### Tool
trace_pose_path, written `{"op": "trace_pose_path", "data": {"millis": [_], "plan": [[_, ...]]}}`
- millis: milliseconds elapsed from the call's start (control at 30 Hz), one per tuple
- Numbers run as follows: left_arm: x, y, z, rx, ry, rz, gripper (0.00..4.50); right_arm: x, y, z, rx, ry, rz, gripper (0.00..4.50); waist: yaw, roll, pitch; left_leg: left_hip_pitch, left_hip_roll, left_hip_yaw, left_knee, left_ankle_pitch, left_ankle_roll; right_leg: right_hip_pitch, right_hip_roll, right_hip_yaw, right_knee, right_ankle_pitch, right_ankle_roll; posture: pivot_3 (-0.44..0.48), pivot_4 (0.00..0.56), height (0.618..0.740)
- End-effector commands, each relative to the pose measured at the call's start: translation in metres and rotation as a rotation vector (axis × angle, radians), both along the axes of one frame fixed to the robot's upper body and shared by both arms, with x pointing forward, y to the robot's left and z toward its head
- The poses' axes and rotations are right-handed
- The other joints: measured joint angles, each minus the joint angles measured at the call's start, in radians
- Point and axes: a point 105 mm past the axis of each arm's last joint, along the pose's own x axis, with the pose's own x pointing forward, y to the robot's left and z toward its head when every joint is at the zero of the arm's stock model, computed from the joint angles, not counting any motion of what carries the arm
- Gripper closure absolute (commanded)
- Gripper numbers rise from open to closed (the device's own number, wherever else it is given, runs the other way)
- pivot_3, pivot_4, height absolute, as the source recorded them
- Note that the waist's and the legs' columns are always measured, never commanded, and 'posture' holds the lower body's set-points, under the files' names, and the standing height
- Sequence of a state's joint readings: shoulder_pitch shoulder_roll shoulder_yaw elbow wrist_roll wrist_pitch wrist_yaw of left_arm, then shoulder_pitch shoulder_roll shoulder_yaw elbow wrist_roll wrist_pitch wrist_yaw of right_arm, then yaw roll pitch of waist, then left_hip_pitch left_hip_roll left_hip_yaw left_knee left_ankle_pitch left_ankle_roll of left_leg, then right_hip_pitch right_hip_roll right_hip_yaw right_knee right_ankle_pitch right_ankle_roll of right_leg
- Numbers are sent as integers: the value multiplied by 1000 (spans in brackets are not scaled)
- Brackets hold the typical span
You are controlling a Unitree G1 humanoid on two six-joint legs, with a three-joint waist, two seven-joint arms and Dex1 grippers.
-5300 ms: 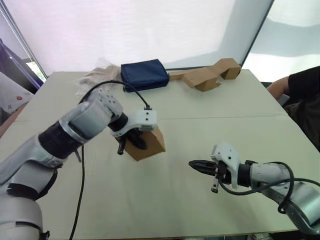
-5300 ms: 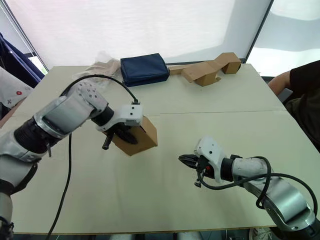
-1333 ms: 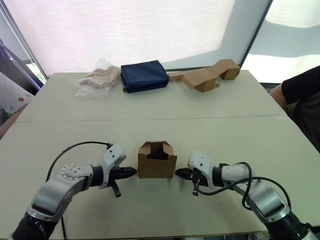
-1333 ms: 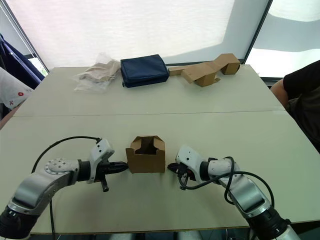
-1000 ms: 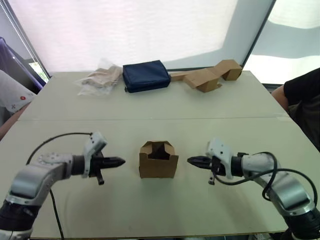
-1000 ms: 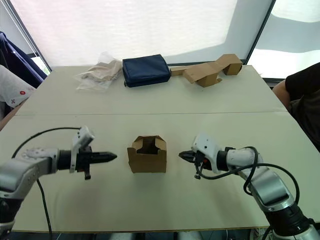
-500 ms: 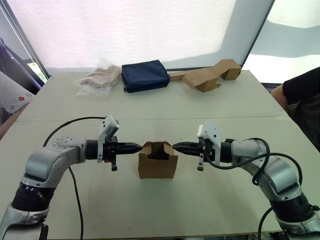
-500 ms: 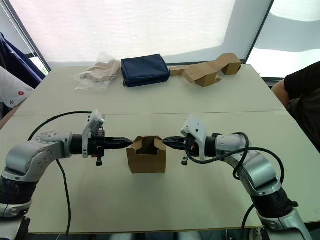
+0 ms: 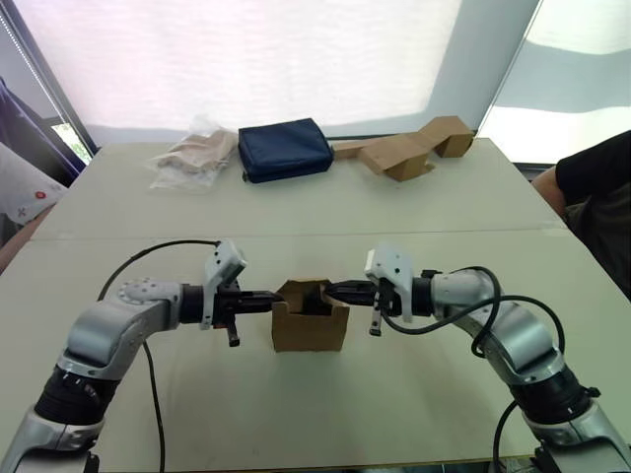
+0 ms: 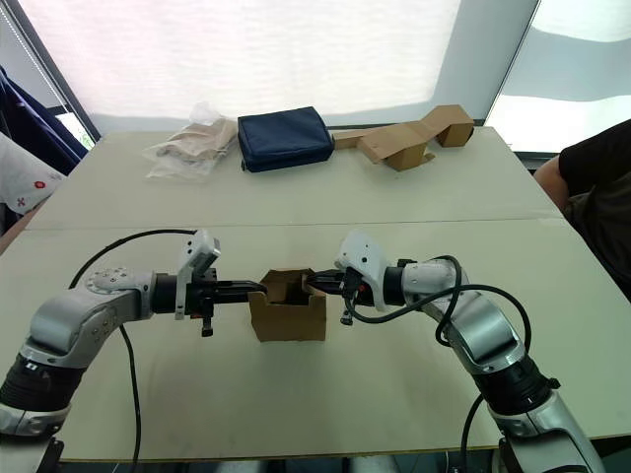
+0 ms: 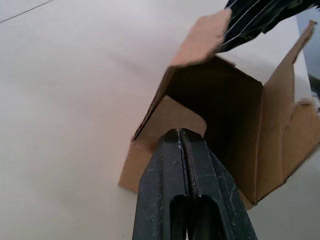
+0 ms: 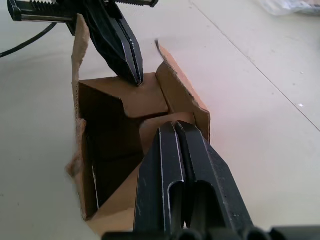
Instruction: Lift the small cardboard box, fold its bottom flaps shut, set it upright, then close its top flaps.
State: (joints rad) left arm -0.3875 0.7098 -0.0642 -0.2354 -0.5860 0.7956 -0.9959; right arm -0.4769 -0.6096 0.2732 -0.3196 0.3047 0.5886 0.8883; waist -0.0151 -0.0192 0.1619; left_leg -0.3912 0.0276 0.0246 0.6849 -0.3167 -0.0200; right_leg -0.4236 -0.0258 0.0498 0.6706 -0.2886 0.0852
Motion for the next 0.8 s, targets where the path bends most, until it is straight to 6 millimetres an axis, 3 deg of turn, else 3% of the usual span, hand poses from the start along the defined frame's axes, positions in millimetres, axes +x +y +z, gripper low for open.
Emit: {"op": "trace_pose_path", "data": {"millis": [33, 500, 600, 800], "plan": [[0, -2, 2, 6, -22, -4, 4491, 4, -1, 2, -14, -24, -14, 4500, 1, 0, 0, 0, 0, 0, 0, 0, 0, 0, 0, 0, 0, 0, 0, 0, 150, 740], [3, -1, -3, 15, -27, 11, 4491, 7, -3, 0, -8, -16, -32, 4500, 1, 0, 0, 0, 0, 0, 0, 0, 0, 0, 0, 0, 0, 0, 0, 0, 150, 740], [11, 0, 21, -99, -36, 48, 4491, 5, -6, 6, 7, -22, -28, 4500, 2, 0, 0, 0, 0, 0, 0, 0, 0, 0, 0, 0, 0, 0, 0, 0, 150, 740], [23, 19, 55, -203, -57, 93, 4491, -9, -14, 39, 112, -16, 32, 4500, -1, 0, 0, 0, 0, 0, 0, 0, 0, 0, 0, 0, 0, 0, 0, 0, 150, 740]]}}
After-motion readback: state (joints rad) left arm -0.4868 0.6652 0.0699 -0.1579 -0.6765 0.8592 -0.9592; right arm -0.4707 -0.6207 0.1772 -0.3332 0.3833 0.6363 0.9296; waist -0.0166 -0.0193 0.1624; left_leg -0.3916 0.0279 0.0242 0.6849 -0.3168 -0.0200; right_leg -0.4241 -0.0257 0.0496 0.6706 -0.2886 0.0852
